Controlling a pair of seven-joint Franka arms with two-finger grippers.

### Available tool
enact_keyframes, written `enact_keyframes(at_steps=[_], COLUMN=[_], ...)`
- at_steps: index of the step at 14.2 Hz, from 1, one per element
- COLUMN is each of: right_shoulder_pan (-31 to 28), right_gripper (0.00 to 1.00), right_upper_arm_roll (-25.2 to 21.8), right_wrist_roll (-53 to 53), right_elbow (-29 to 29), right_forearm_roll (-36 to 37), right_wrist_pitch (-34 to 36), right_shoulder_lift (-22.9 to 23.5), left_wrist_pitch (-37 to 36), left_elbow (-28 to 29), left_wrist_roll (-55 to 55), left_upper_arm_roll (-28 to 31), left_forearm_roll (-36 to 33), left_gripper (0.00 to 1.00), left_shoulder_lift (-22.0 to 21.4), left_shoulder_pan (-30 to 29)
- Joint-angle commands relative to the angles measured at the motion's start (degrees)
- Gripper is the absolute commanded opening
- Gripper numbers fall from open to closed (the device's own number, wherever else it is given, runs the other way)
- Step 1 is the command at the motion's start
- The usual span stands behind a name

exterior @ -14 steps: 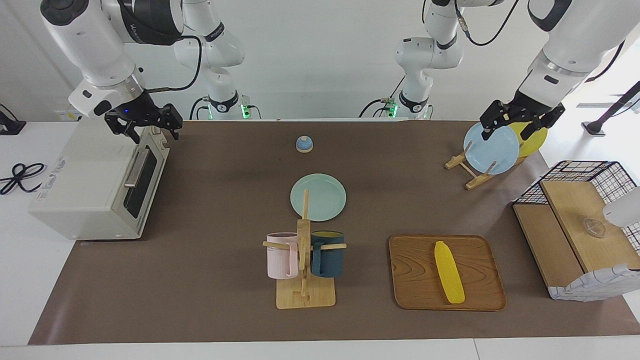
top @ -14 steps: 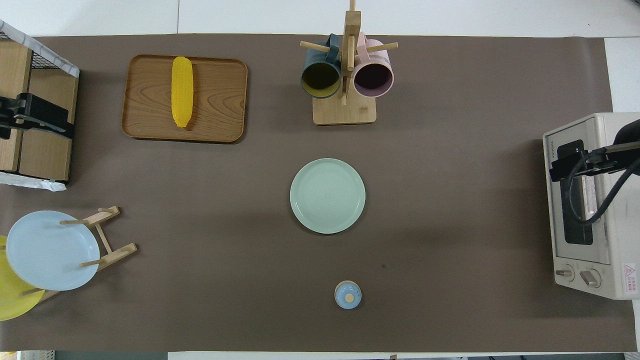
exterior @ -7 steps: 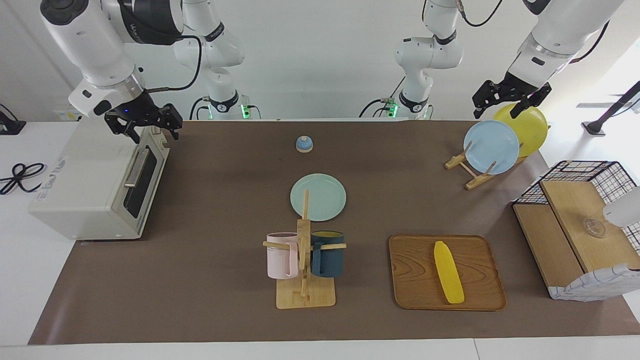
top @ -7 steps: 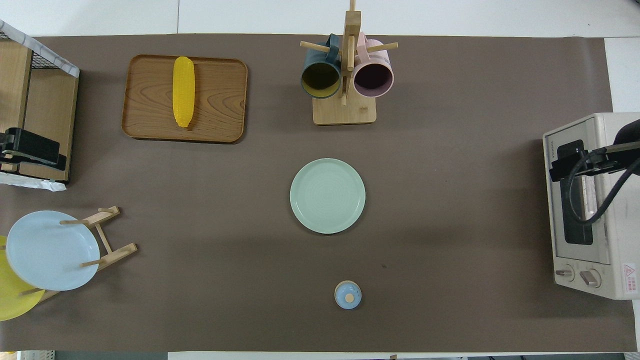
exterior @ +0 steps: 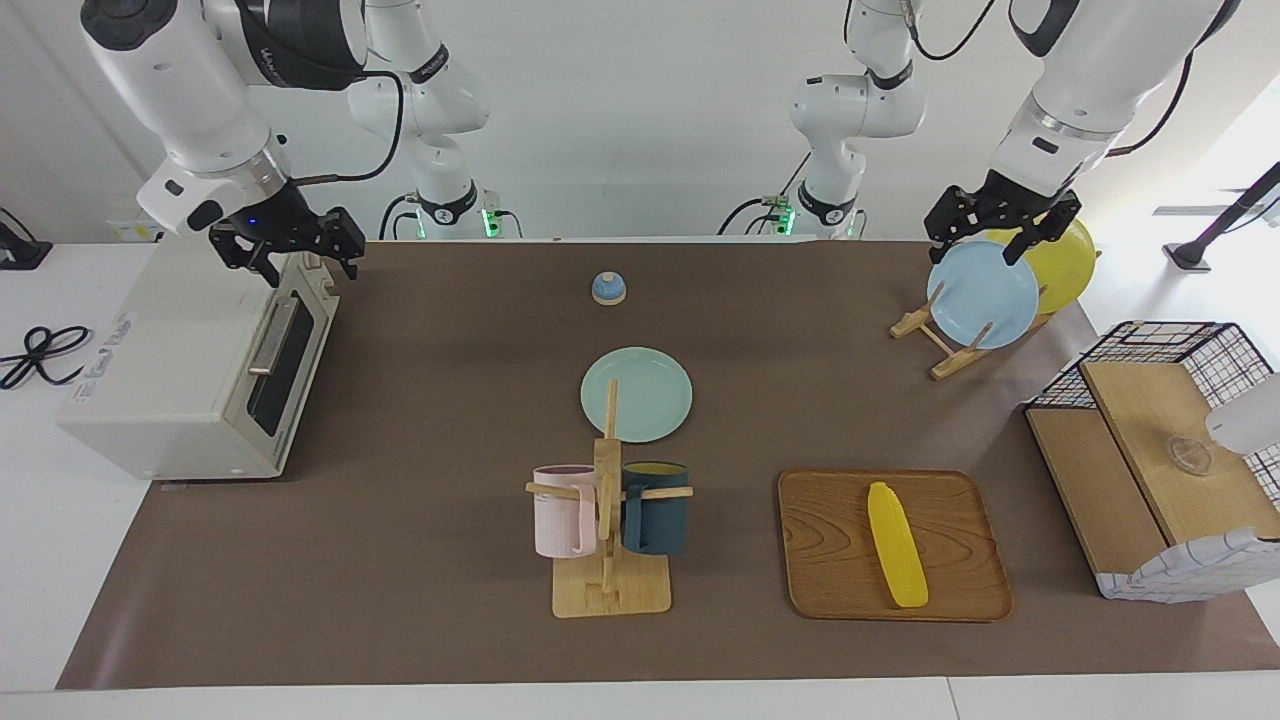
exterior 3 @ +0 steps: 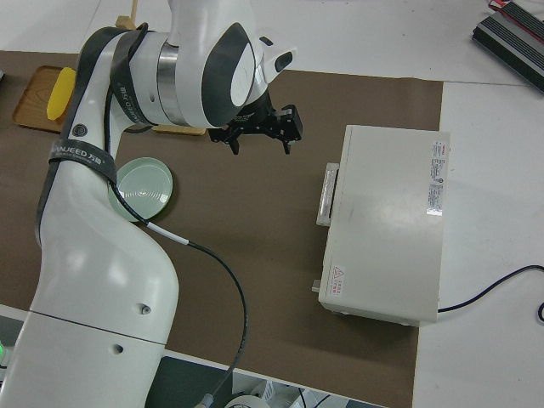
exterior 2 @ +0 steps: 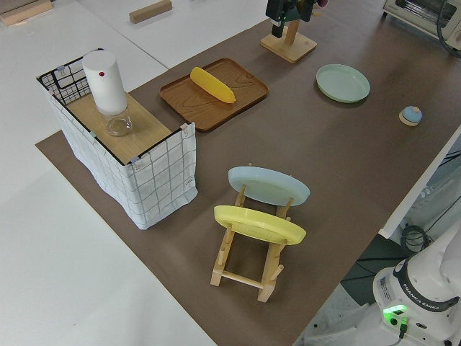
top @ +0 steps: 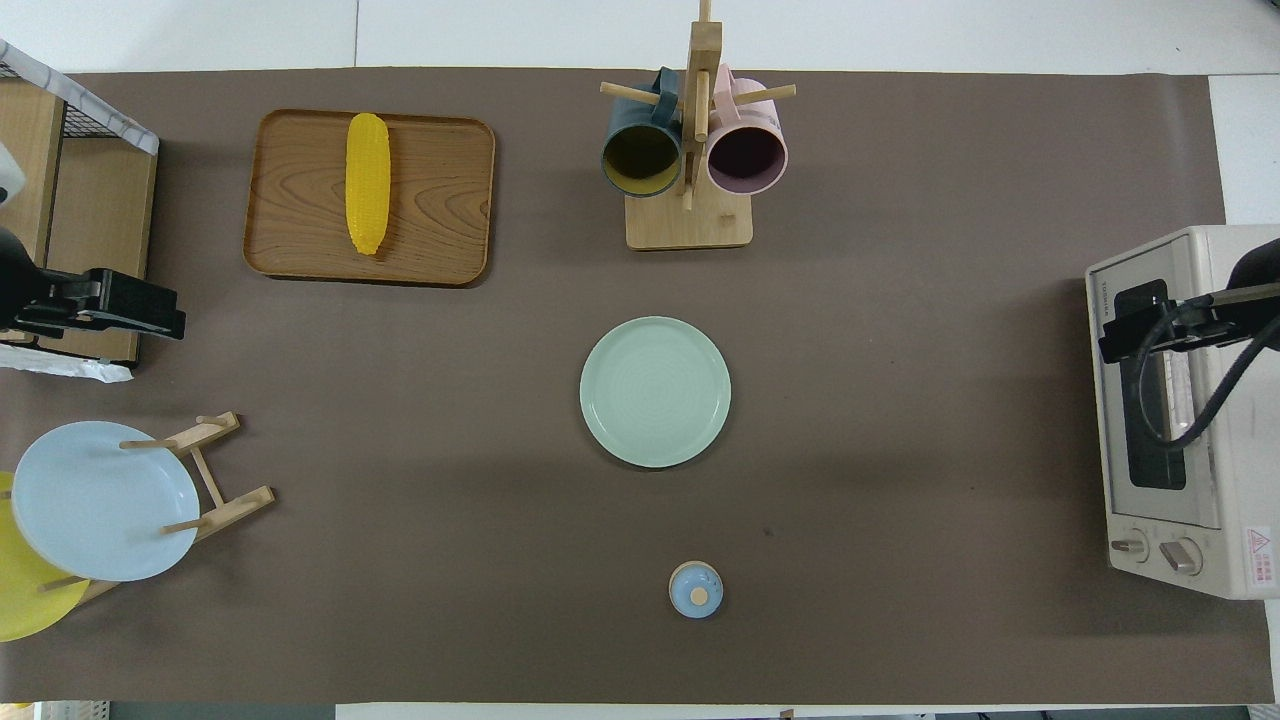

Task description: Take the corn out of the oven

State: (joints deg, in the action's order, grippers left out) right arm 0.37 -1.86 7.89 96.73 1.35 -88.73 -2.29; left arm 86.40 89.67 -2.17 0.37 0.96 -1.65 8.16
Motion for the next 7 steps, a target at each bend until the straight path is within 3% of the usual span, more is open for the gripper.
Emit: enact_keyframes(at_steps=[1,7], right_shoulder_pan=[-0.37,-0.37], right_gripper=[1.00,1.00], right_upper_arm_roll=[0.37,0.37], right_wrist_roll=[-0.77,-0.68], right_elbow=[-0.84,-0.84], right_forearm_roll=[-0.21,-0.21], right_wrist_pitch=[-0.21,-0.21], right_shoulder_lift=[0.53,0.53], left_wrist_pitch=[0.88,-0.88], left_elbow=[0.86,-1.17], left_wrist_roll=[-0.29,-0.11], left_upper_arm_roll=[-0.63,-0.63], left_forearm_roll=[-0.88,-0.52], left_gripper=[1.00,1.00], left_shoulder_lift=[-0.37,0.51], left_shoulder_pan=[-0.86,-1.12])
